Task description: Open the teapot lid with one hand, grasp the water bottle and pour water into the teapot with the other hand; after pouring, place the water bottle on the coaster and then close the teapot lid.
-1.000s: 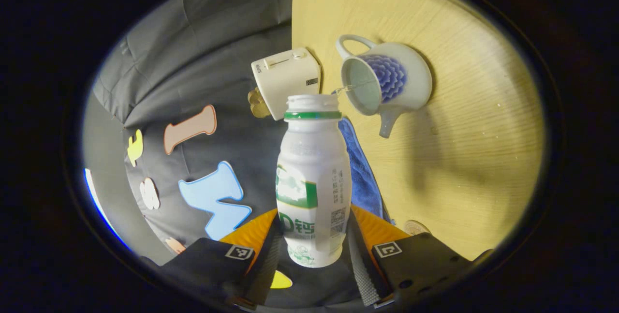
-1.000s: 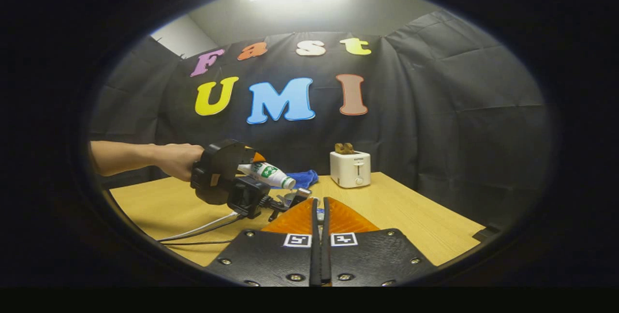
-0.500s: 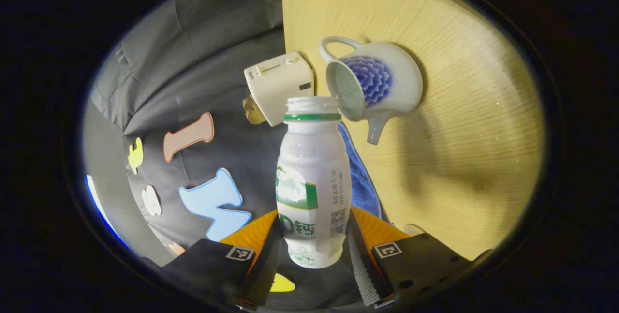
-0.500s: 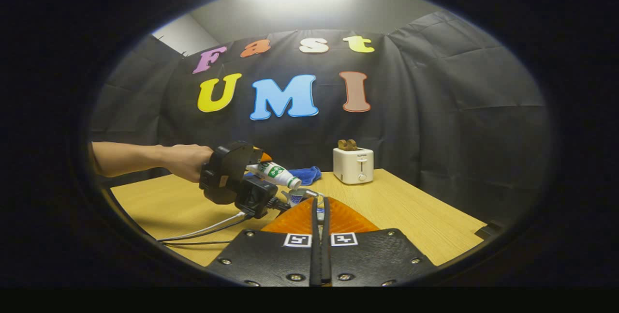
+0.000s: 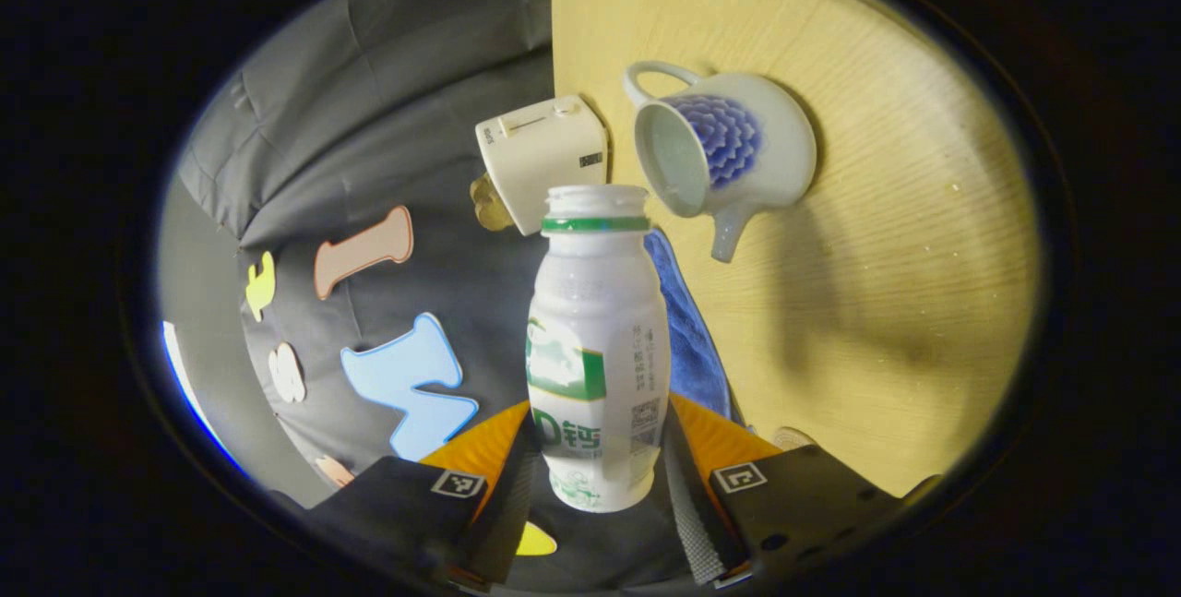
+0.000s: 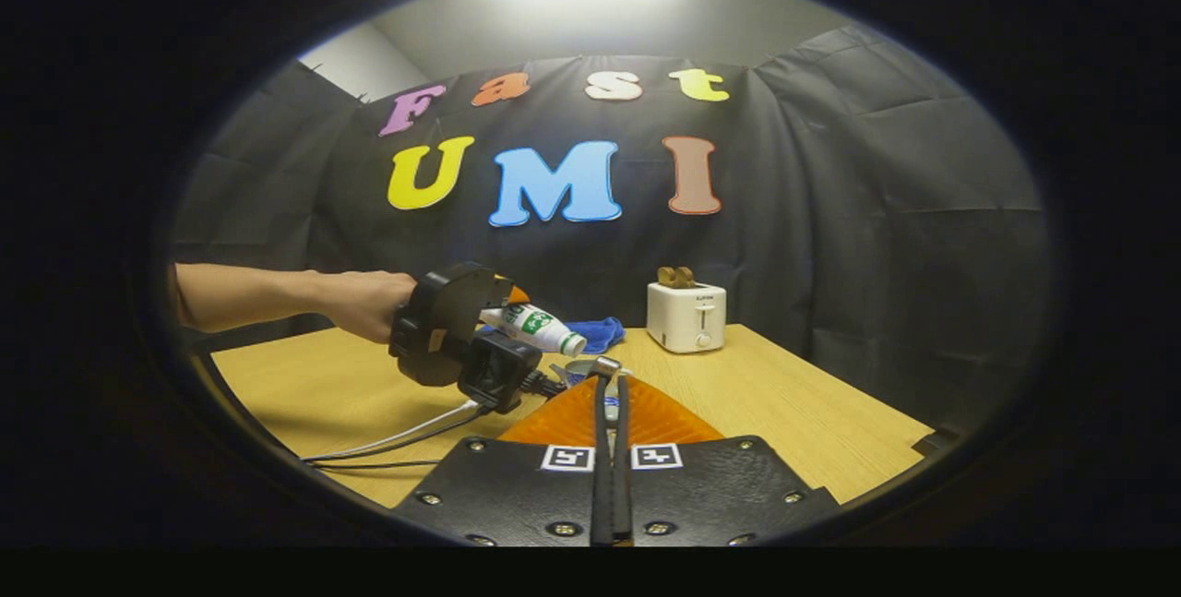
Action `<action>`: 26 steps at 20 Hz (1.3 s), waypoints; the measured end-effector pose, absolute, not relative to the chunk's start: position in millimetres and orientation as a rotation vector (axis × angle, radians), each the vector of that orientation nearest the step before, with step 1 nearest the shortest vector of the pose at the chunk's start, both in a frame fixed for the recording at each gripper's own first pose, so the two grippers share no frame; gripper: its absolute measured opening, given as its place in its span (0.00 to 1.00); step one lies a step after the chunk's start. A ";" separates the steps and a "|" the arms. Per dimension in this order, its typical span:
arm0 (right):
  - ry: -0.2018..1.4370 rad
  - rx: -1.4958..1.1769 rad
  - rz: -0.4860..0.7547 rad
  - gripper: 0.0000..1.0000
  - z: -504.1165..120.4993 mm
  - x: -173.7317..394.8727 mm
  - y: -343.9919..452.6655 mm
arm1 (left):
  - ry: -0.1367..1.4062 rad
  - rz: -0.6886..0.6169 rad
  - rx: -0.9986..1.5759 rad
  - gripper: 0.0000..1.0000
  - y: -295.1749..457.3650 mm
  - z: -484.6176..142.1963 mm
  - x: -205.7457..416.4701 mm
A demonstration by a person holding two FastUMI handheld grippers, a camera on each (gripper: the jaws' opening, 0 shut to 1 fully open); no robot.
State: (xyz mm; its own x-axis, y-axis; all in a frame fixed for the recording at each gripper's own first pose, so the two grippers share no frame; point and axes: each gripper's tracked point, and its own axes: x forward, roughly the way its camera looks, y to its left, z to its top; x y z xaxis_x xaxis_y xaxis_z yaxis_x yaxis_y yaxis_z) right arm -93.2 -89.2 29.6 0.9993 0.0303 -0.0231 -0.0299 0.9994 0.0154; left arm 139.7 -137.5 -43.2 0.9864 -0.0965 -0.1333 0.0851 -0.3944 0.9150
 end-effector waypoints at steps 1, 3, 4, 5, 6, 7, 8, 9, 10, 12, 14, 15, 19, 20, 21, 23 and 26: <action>0.022 0.012 0.029 0.00 30.2 -93.6 -89.4 | -0.006 -0.202 1.953 0.75 -136.7 -42.7 142.0; 0.020 0.010 0.030 0.00 30.9 -91.8 -89.9 | 0.000 -0.212 1.913 0.74 -134.5 -42.0 145.4; 0.021 0.010 0.030 0.00 31.1 -90.7 -89.6 | -0.009 -0.211 1.899 0.78 -135.9 -41.4 144.5; 0.023 0.010 0.032 0.00 30.4 -90.5 -89.2 | -0.010 -0.218 1.881 0.74 -136.5 -43.2 143.3; 0.025 0.011 0.034 0.00 30.2 -89.4 -88.4 | -0.007 -0.232 1.855 0.68 -137.1 -45.1 143.8; 0.027 0.012 0.036 0.00 30.0 -89.4 -87.2 | -0.004 -0.245 1.823 0.75 -136.4 -45.0 146.0; 0.026 0.011 0.037 0.00 30.8 -89.9 -86.8 | -0.001 -0.252 1.790 0.82 -135.8 -45.2 145.8; 0.023 0.011 0.036 0.00 31.8 -90.6 -86.9 | 0.001 -0.263 1.749 0.82 -137.2 -45.8 144.0; 0.018 0.010 0.034 0.00 33.9 -91.1 -87.3 | 0.003 -0.278 1.698 0.82 -139.2 -47.5 142.4; 0.008 0.011 0.029 0.00 37.9 -91.3 -88.4 | -0.013 -0.284 1.603 0.82 -142.4 -46.1 139.8; 0.001 0.009 0.030 0.00 39.9 -90.1 -88.5 | -0.016 -0.282 1.511 0.82 -141.9 -47.7 137.6; -0.003 0.007 0.028 0.00 42.1 -88.7 -89.9 | -0.013 -0.288 1.454 0.68 -141.9 -47.5 134.5; -0.022 0.019 0.029 0.00 49.1 -85.7 -90.4 | 0.016 -0.272 1.261 0.68 -122.9 -44.3 116.1; -0.023 0.018 0.032 0.00 50.2 -84.1 -89.2 | 0.027 -0.268 1.215 0.68 -118.5 -46.0 116.5; -0.022 0.017 0.039 0.00 50.4 -82.9 -87.3 | 0.031 -0.265 1.163 0.75 -113.2 -45.3 111.9; -0.024 0.017 0.052 0.00 52.8 -79.0 -83.7 | 0.037 -0.256 1.061 0.82 -102.6 -41.6 103.4; -0.019 0.028 0.080 0.00 54.0 -69.7 -76.3 | 0.044 -0.246 0.895 0.75 -86.7 -32.4 95.2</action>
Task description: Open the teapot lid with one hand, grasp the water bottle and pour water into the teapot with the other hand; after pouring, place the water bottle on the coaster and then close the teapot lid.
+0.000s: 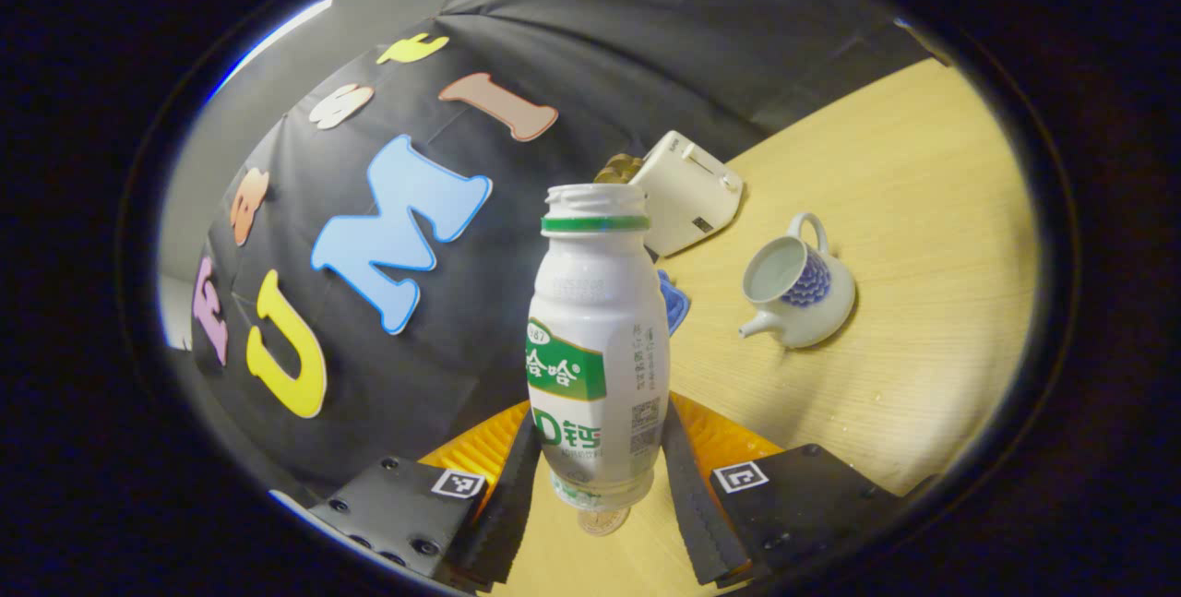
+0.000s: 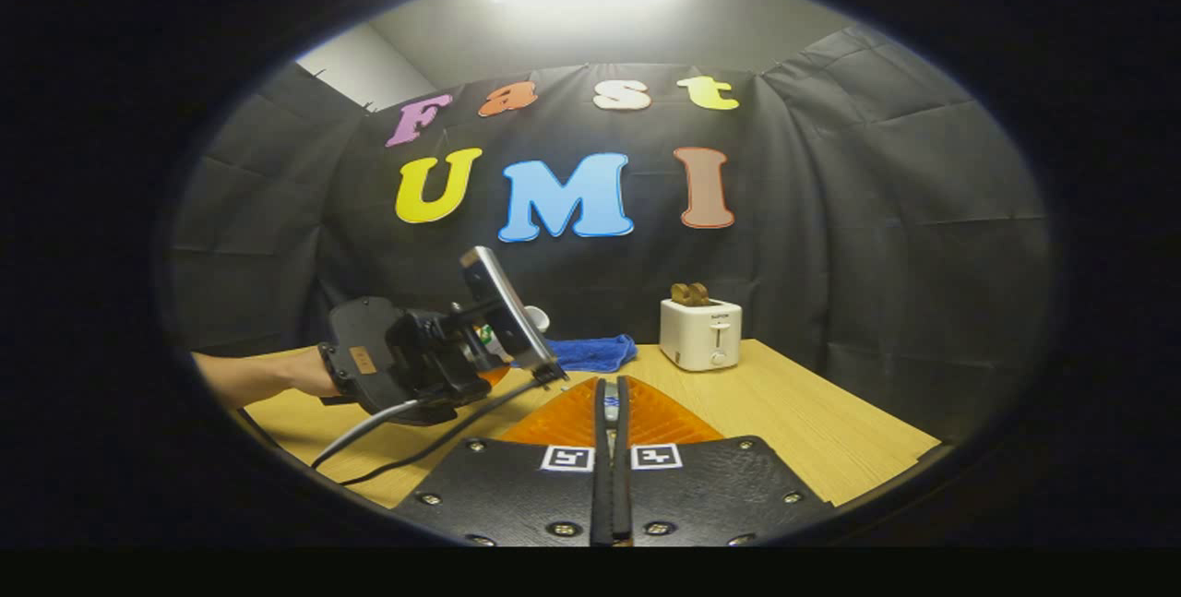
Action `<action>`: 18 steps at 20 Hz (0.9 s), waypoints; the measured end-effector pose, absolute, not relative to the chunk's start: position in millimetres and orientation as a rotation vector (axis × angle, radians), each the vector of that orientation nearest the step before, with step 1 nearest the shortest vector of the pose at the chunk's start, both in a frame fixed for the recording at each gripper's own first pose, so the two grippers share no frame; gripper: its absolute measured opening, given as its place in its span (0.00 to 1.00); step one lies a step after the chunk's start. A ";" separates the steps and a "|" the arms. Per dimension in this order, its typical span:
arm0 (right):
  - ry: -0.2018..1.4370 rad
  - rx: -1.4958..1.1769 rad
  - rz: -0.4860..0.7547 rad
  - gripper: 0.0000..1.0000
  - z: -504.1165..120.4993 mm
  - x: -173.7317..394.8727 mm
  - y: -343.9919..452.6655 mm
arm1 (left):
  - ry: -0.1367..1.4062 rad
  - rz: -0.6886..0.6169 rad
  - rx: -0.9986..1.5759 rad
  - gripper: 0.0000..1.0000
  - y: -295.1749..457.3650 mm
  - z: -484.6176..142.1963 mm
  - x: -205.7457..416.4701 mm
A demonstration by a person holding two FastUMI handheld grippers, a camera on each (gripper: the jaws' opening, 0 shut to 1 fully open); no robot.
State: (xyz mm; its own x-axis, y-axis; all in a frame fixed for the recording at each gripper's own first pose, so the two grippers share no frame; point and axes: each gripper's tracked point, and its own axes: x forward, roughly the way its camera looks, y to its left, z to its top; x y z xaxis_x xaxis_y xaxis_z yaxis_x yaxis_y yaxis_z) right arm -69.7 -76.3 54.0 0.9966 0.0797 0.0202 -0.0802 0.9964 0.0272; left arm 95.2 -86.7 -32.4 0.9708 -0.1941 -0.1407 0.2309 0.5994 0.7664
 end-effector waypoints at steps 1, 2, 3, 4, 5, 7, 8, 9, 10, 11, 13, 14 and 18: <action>-0.017 0.034 0.096 0.00 53.8 -65.7 -72.2 | 0.044 -0.246 0.835 0.75 -81.9 -30.6 93.0; -0.013 0.036 0.104 0.00 53.5 -60.7 -69.0 | 0.027 -0.228 0.782 0.75 -75.3 -24.5 89.9; -0.010 0.033 0.111 0.00 52.9 -55.8 -67.1 | 0.020 -0.212 0.745 0.75 -68.5 -21.4 86.4; -0.012 0.027 0.119 0.00 53.6 -50.1 -63.6 | 0.022 -0.200 0.711 0.78 -61.2 -19.8 81.5; -0.012 0.021 0.125 0.00 53.3 -45.2 -60.7 | 0.026 -0.197 0.676 0.75 -55.8 -20.3 78.2; -0.010 0.021 0.141 0.00 52.9 -32.0 -55.1 | 0.042 -0.203 0.601 0.75 -45.8 -23.4 73.3; -0.009 0.024 0.148 0.00 52.0 -25.2 -52.8 | 0.046 -0.205 0.565 0.75 -42.4 -24.0 72.9; -0.007 0.024 0.153 0.00 51.0 -17.2 -50.9 | 0.023 -0.186 0.539 0.75 -36.9 -19.6 73.5; -0.005 0.019 0.154 0.00 50.6 -8.5 -49.8 | 0.005 -0.165 0.528 0.75 -32.2 -17.1 74.3; 0.007 0.016 0.156 0.00 47.0 0.1 -48.7 | 0.001 -0.148 0.517 0.75 -27.3 -18.0 72.9; 0.019 0.016 0.161 0.00 45.2 15.6 -44.8 | 0.002 -0.139 0.486 0.75 -16.0 -18.6 63.6; 0.024 0.014 0.158 0.00 44.2 24.6 -44.7 | 0.012 -0.141 0.465 0.75 -11.6 -19.4 63.0; 0.061 0.027 0.153 0.00 30.7 62.7 -44.0 | 0.029 -0.142 0.398 0.75 -1.1 -24.7 62.9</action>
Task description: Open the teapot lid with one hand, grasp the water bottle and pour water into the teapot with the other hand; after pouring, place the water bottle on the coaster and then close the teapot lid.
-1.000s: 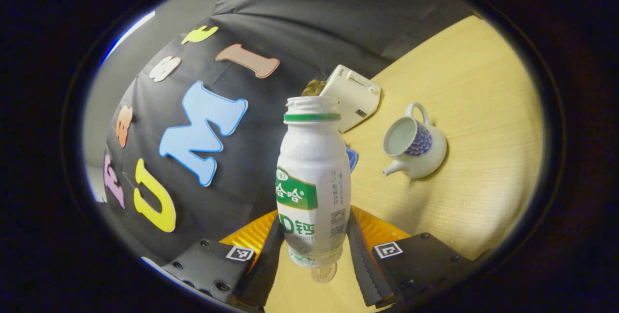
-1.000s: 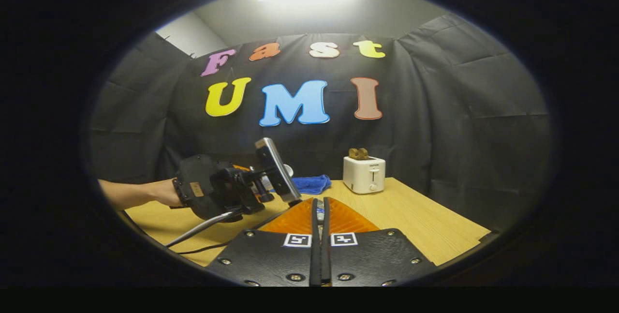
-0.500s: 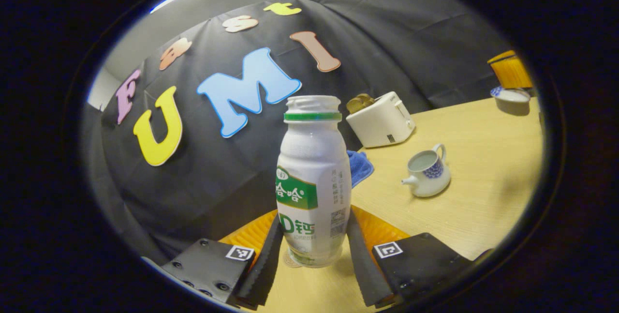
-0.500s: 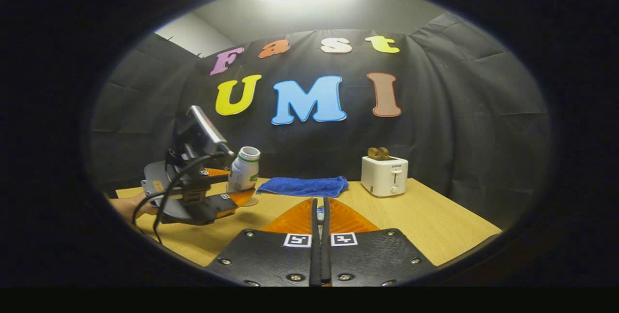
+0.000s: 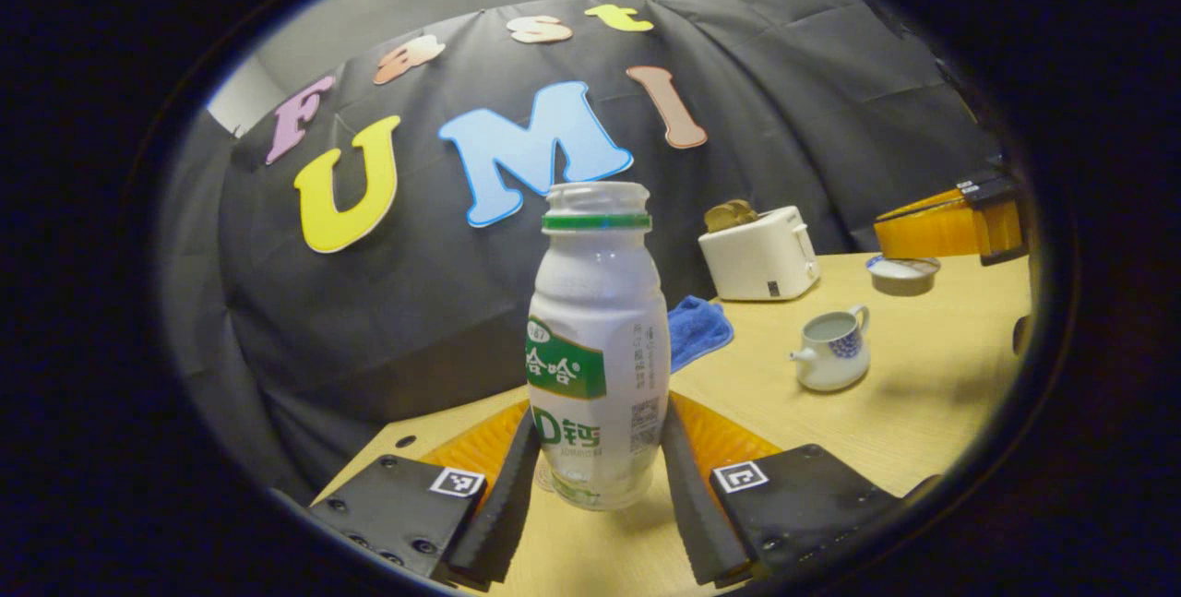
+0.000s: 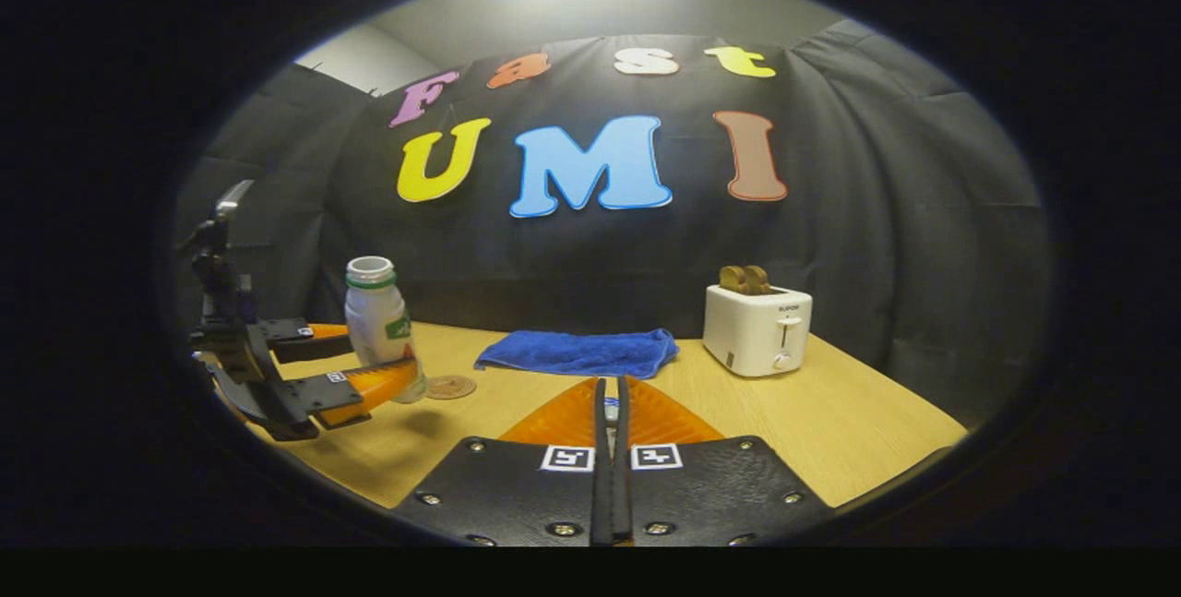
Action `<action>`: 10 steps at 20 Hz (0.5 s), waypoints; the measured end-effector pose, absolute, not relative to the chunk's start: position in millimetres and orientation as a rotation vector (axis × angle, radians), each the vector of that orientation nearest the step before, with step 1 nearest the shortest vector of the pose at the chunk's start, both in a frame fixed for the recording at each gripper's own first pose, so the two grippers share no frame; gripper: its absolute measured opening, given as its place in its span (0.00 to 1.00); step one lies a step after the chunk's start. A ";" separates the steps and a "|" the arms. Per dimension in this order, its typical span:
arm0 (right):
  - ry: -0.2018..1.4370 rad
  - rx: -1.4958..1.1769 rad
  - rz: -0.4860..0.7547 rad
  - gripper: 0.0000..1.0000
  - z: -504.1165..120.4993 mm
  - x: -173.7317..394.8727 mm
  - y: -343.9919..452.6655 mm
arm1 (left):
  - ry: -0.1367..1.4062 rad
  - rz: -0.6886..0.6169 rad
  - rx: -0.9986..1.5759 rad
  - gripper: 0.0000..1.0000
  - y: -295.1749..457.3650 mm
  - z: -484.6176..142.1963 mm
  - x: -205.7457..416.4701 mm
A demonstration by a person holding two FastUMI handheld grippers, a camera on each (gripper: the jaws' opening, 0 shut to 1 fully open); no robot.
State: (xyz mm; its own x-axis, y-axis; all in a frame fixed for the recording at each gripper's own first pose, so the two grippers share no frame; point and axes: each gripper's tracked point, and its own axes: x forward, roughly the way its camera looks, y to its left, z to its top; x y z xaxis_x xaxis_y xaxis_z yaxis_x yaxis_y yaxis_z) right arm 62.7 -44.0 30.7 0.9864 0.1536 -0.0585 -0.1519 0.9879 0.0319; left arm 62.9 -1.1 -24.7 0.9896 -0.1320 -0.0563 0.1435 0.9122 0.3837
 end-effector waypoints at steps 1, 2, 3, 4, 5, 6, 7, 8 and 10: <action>0.068 0.029 0.148 0.00 28.6 70.6 -45.4 | 0.031 -0.142 0.387 0.72 0.2 -24.6 62.0; 0.070 0.027 0.143 0.00 26.6 79.2 -46.1 | 0.030 -0.141 0.374 0.75 1.8 -24.8 63.2; 0.072 0.025 0.138 0.00 24.6 86.8 -46.5 | 0.031 -0.138 0.357 0.75 6.7 -23.4 63.8; 0.079 0.019 0.133 0.00 21.7 95.0 -46.6 | 0.035 -0.139 0.337 0.75 10.7 -22.3 64.3; 0.085 0.011 0.128 0.00 17.4 102.5 -46.3 | 0.039 -0.142 0.309 0.75 12.5 -21.8 63.5; 0.092 -0.003 0.120 0.00 14.1 109.3 -47.3 | 0.040 -0.146 0.290 0.75 14.6 -20.5 63.8; 0.100 -0.014 0.112 0.00 8.9 115.8 -49.1 | 0.039 -0.138 0.285 0.75 19.0 -20.6 65.2; 0.117 -0.018 0.103 0.00 3.9 120.8 -50.3 | 0.033 -0.124 0.296 0.75 25.3 -19.8 67.1; 0.120 -0.028 0.093 0.00 -0.2 126.9 -49.1 | 0.036 -0.118 0.303 0.75 29.6 -21.0 71.2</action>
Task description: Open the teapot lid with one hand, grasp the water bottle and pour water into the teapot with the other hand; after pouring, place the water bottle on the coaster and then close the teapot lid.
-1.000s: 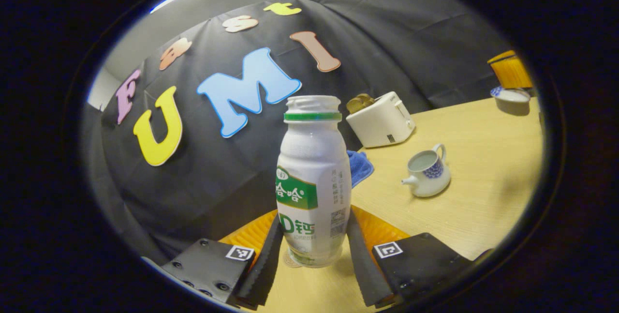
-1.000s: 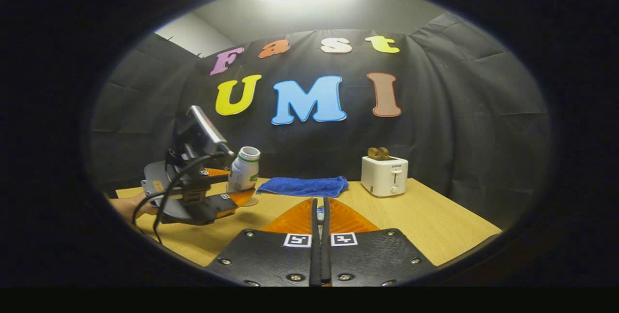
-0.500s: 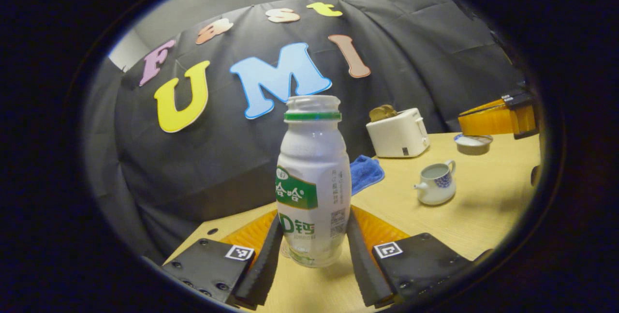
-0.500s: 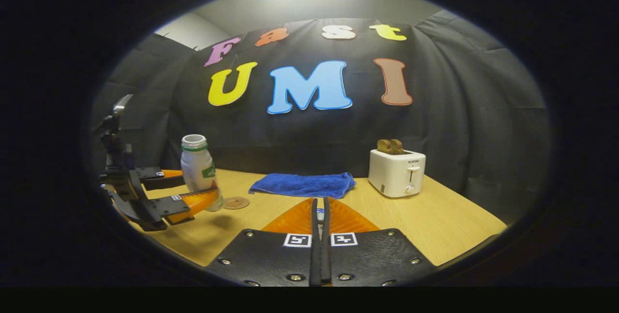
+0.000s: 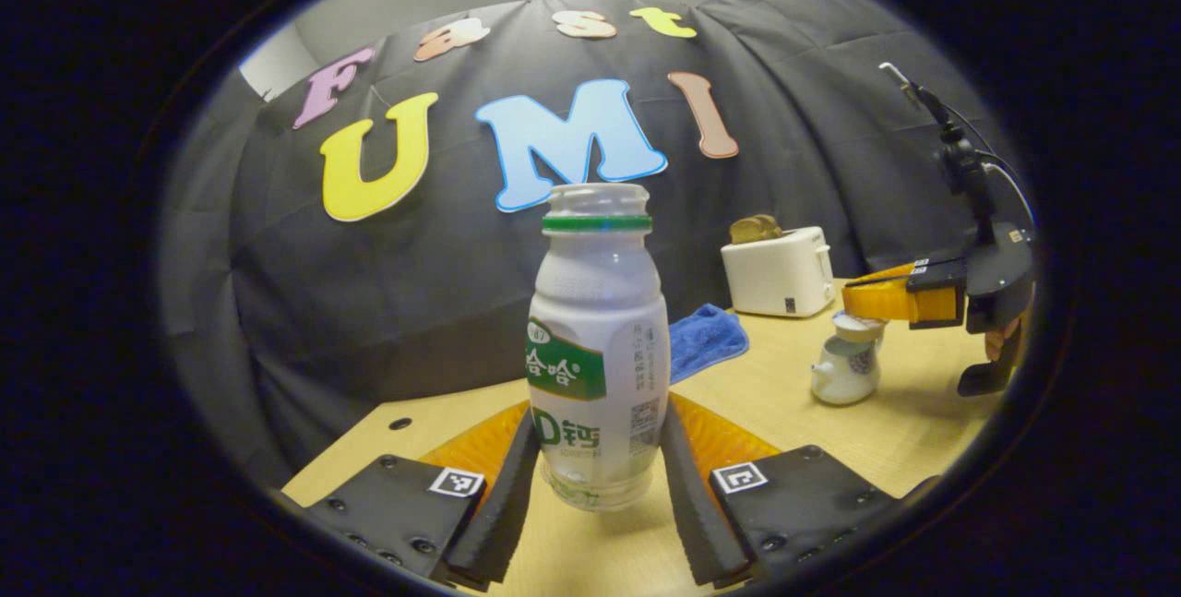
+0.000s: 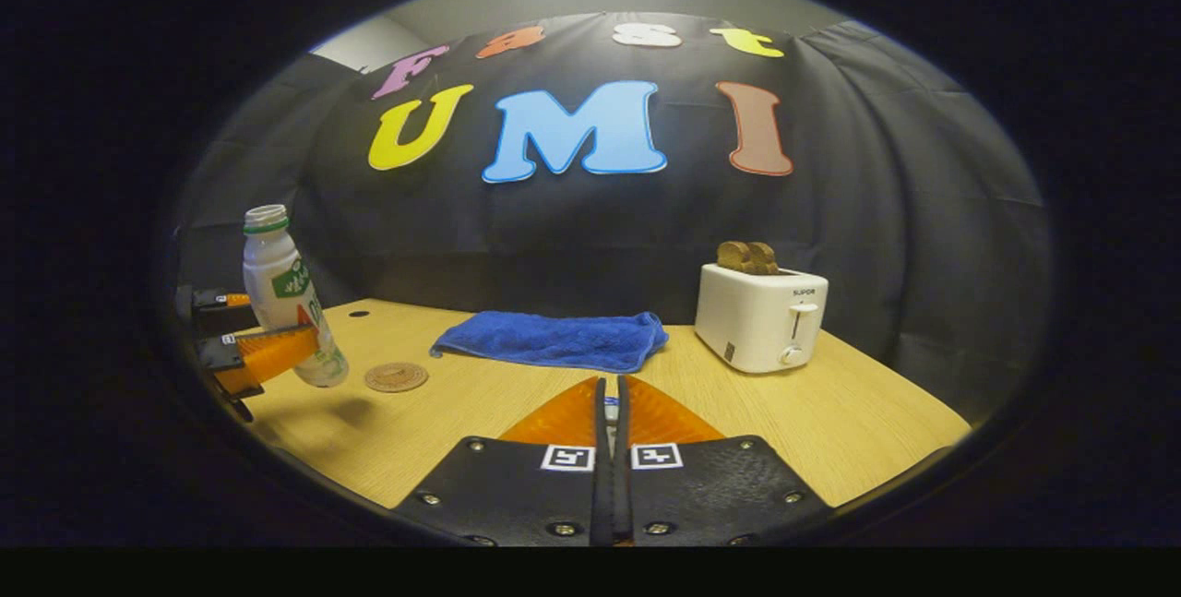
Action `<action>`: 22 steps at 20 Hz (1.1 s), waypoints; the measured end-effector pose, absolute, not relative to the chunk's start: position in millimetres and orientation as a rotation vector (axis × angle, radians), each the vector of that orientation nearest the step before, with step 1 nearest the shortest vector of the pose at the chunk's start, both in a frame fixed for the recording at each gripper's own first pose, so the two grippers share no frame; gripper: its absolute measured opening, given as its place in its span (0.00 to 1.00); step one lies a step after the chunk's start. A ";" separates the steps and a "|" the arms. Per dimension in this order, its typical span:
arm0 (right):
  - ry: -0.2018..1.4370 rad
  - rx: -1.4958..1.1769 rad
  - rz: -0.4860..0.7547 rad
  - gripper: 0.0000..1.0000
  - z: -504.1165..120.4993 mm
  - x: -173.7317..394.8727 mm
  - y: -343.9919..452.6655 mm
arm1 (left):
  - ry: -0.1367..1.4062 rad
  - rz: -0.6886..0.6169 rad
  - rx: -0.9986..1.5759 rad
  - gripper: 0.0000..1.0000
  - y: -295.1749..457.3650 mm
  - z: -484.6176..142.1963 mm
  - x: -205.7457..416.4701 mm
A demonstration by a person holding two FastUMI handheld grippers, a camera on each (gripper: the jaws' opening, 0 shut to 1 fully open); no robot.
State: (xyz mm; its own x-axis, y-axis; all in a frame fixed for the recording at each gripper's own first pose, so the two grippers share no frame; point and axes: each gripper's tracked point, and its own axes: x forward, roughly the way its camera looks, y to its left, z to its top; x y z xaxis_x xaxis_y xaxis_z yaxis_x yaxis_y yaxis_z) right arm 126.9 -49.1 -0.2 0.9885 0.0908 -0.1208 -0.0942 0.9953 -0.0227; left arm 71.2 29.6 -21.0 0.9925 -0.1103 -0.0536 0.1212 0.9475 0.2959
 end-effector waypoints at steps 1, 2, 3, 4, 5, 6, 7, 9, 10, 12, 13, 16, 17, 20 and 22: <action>0.118 -0.041 0.088 0.00 -0.9 129.6 -49.2 | 0.044 -0.124 0.296 0.78 29.0 -22.6 72.8; 0.123 -0.055 0.082 0.00 -4.1 132.9 -50.0 | 0.048 -0.127 0.291 0.82 30.7 -23.8 74.2; 0.134 -0.059 0.077 0.01 -9.1 135.4 -51.7 | 0.049 -0.119 0.287 0.82 34.3 -24.7 74.9; 0.142 -0.051 0.077 0.00 -12.6 136.9 -52.3 | 0.046 -0.111 0.278 0.82 39.4 -22.1 76.0; 0.148 -0.039 0.081 0.00 -16.2 138.1 -51.1 | 0.050 -0.110 0.261 0.82 41.4 -23.1 76.7; 0.153 -0.038 0.078 0.00 -18.8 139.7 -51.9 | 0.055 -0.113 0.240 0.82 43.7 -23.5 77.3; 0.158 -0.045 0.074 0.00 -21.2 140.6 -53.0 | 0.059 -0.112 0.221 0.82 46.5 -23.1 78.1; 0.159 -0.040 0.074 0.00 -24.2 142.4 -53.7 | 0.063 -0.103 0.205 0.82 53.3 -22.8 80.8; 0.158 -0.027 0.071 0.17 -23.9 141.9 -54.1 | 0.062 -0.097 0.202 0.81 56.0 -22.2 82.0; 0.159 -0.017 0.076 0.04 -27.0 141.6 -52.4 | 0.063 -0.082 0.185 0.75 64.1 -19.7 82.3; 0.163 -0.022 0.069 0.05 -29.9 142.3 -53.2 | 0.067 -0.075 0.171 0.75 66.6 -18.6 83.9; 0.118 -0.057 0.020 0.36 -15.8 133.1 -65.4 | 0.076 -0.063 0.124 0.81 71.7 -18.8 95.4; 0.083 -0.056 0.018 0.41 -7.4 130.1 -64.4 | 0.074 -0.057 0.118 0.81 73.7 -17.4 102.0; 0.013 -0.025 0.016 0.80 11.7 121.2 -67.2 | 0.068 -0.083 0.063 0.81 71.0 -15.0 125.1; -0.001 -0.009 0.002 0.80 16.2 119.9 -72.3 | 0.088 -0.083 0.034 0.81 73.7 -24.2 145.9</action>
State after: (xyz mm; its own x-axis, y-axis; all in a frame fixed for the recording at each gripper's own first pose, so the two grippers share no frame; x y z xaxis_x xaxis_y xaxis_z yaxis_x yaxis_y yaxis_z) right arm 119.9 -72.3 16.2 1.0000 0.0018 0.0008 -0.0018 1.0000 -0.0092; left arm 145.9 73.7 -24.2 0.9927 -0.0813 -0.0887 0.0842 0.9960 0.0299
